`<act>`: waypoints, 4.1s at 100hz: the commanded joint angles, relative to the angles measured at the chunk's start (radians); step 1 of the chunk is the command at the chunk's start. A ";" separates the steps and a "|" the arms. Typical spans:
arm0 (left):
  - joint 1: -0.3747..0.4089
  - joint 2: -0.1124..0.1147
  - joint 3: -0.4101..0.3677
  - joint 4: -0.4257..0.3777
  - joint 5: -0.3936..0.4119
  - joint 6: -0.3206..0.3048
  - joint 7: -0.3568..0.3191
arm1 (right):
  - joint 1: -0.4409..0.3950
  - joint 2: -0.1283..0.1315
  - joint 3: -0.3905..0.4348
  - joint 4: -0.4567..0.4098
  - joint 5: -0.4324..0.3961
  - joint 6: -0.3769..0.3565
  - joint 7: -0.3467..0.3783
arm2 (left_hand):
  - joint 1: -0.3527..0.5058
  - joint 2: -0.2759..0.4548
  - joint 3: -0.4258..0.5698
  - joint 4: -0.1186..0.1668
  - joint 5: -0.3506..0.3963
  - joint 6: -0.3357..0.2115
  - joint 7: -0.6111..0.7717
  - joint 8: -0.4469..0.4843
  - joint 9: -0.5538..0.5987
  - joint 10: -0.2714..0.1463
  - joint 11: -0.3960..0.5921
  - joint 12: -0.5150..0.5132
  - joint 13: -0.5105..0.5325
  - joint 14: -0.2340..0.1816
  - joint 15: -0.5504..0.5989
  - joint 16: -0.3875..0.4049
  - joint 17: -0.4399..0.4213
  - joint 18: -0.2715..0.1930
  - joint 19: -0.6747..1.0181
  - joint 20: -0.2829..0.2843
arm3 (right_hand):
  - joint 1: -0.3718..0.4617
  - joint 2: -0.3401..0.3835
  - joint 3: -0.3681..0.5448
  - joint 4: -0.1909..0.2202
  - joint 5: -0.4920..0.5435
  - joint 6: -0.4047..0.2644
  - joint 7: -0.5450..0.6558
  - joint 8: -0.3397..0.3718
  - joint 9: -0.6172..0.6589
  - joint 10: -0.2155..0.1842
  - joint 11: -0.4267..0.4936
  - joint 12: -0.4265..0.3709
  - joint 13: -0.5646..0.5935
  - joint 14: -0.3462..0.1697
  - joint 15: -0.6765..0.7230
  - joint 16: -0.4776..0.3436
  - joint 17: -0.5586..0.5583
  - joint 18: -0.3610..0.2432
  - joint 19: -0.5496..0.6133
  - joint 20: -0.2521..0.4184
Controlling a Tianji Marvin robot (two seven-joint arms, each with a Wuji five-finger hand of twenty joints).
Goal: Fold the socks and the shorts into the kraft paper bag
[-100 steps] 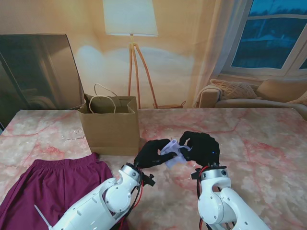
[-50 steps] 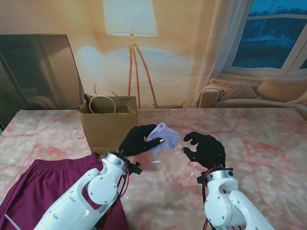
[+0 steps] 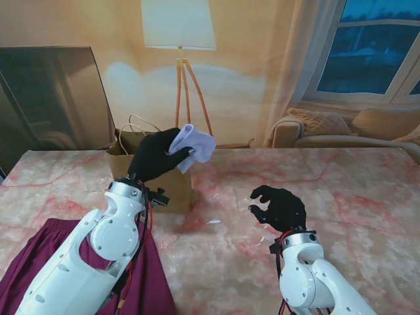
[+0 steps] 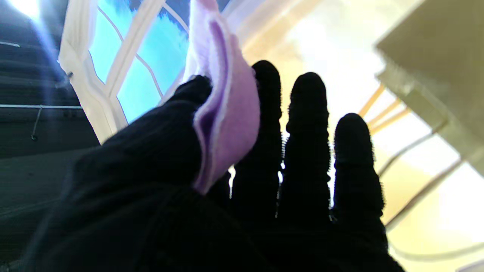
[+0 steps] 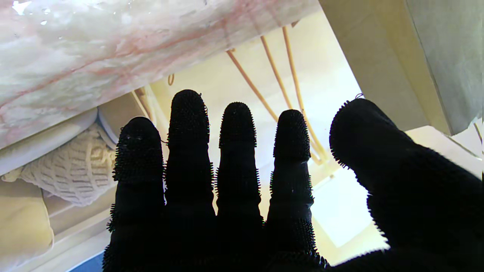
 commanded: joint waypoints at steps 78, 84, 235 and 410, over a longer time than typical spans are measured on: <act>0.007 0.037 -0.308 -0.097 0.064 0.182 -0.074 | 0.000 -0.003 -0.007 0.007 0.019 0.006 0.006 | 0.052 0.044 -0.030 -0.031 0.032 -0.161 -0.009 0.071 0.013 -0.071 -0.019 0.030 -0.008 -0.045 -0.054 -0.016 -0.013 -0.011 0.002 0.000 | -0.055 0.044 -0.031 0.052 -0.056 -0.018 -0.024 0.006 -0.042 -0.020 0.017 0.024 -0.022 -0.013 0.024 0.030 -0.017 -0.004 0.000 0.041; -0.002 0.041 -0.314 -0.075 0.071 0.185 -0.090 | 0.000 -0.003 -0.007 0.008 0.019 0.008 0.007 | 0.054 0.044 -0.034 -0.029 0.029 -0.179 -0.011 0.076 0.008 -0.078 -0.029 0.030 -0.022 -0.045 -0.065 -0.018 -0.022 -0.009 -0.005 -0.001 | -0.059 0.051 -0.033 0.051 -0.055 -0.018 -0.023 0.006 -0.040 -0.022 0.018 0.025 -0.022 -0.011 0.025 0.031 -0.017 -0.004 0.000 0.042; -0.149 0.071 -0.211 0.275 0.169 0.065 -0.153 | 0.021 -0.007 -0.035 0.056 0.045 0.001 0.004 | -0.053 -0.082 0.121 -0.038 0.020 -0.145 -0.109 -0.211 -0.055 -0.149 -0.255 -0.119 -0.234 -0.088 -0.233 -0.093 -0.162 -0.047 -0.183 -0.029 | -0.082 0.109 -0.065 0.065 -0.064 -0.020 -0.028 0.004 -0.044 -0.019 0.018 0.027 -0.031 -0.007 0.040 0.030 -0.024 -0.002 0.006 0.047; -0.224 0.151 -0.256 0.237 0.015 0.087 -0.646 | 0.227 -0.030 -0.137 0.233 0.138 -0.029 0.007 | -0.123 0.328 -0.357 0.099 0.011 -0.162 -0.260 -0.073 -0.681 -0.054 -0.323 -0.454 -0.683 -0.105 -0.574 -0.325 -0.415 -0.143 -0.783 -0.105 | -0.133 0.211 -0.104 0.086 -0.052 -0.016 -0.031 0.003 -0.042 -0.010 0.017 0.029 -0.041 0.001 0.043 0.029 -0.036 -0.001 0.010 0.049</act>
